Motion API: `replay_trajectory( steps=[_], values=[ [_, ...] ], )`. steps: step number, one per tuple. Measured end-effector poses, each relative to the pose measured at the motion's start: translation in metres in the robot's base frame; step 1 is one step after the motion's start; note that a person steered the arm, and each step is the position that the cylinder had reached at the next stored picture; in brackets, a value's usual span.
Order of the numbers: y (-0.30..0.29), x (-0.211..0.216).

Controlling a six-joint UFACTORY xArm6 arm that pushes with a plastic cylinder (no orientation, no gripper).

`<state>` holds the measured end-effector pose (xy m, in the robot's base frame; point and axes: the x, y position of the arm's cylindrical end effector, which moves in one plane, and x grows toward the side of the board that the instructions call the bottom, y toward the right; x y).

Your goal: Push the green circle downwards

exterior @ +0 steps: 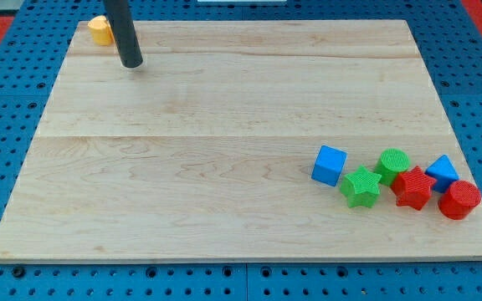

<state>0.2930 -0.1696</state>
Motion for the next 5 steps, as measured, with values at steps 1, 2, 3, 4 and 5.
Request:
replay_trajectory(
  steps=[1, 2, 3, 4, 5],
  values=[
    [0.007, 0.0],
    [0.062, 0.009],
    [0.14, 0.029],
    [0.222, 0.056],
    [0.275, 0.085]
  ],
)
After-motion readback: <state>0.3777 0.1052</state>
